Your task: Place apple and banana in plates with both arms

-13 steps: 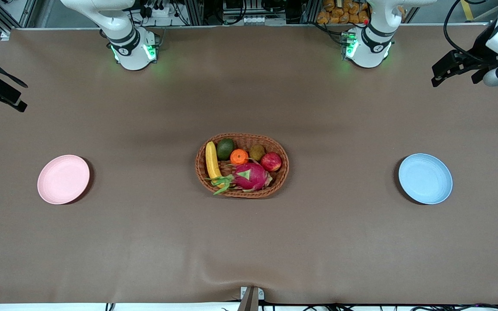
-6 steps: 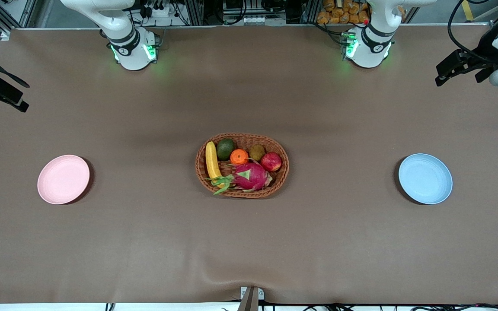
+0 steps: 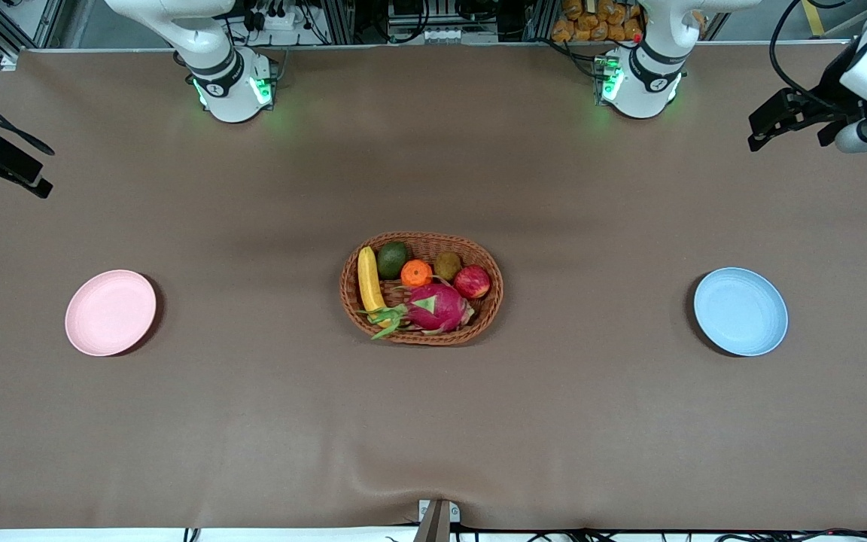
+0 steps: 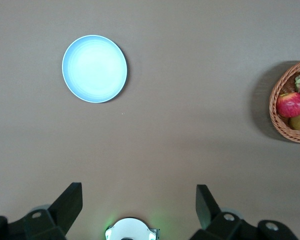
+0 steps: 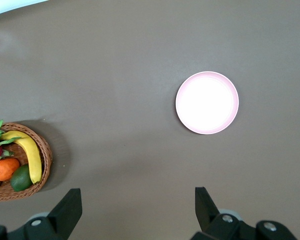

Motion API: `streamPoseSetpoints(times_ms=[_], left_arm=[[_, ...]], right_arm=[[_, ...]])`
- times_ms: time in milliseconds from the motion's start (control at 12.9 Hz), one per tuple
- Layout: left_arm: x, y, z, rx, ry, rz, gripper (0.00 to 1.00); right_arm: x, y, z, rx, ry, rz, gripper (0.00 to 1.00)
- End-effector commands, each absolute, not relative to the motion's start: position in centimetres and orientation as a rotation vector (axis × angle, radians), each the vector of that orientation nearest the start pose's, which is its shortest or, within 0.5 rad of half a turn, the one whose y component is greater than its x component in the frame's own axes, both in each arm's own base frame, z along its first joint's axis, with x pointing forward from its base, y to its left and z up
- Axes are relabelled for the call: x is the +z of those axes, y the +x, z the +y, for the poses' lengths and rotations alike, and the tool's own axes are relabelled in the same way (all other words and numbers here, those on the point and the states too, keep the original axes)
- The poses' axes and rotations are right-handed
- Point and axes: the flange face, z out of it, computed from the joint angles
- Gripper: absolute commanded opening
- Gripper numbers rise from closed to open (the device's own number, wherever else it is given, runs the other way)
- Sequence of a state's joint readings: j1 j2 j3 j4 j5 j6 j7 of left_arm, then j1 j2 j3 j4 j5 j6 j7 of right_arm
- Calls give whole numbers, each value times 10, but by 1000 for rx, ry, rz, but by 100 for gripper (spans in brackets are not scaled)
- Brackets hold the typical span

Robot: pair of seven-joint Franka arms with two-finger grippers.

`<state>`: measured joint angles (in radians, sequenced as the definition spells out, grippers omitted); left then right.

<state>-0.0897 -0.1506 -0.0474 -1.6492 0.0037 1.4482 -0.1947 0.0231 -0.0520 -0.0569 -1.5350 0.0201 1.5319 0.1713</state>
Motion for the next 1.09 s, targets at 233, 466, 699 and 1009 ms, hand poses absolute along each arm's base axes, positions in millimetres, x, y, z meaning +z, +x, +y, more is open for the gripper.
streamPoseSetpoints(times_ms=[233,466,699,1009], left_arm=[[633,498,-133,152,-3100,105,100],[586,519,-229,229,-3084,388,100],[542,531,-298,217,-3103,564,100],[475,524,-379,177,-3024,785,100]], right_arm=[[666,533,-14,-77,-3107,298,100],[666,533,-13,-82,-3106,302,100],[667,533,-13,-89,-3105,302,100],[666,533,-14,-86,-3104,304,100]])
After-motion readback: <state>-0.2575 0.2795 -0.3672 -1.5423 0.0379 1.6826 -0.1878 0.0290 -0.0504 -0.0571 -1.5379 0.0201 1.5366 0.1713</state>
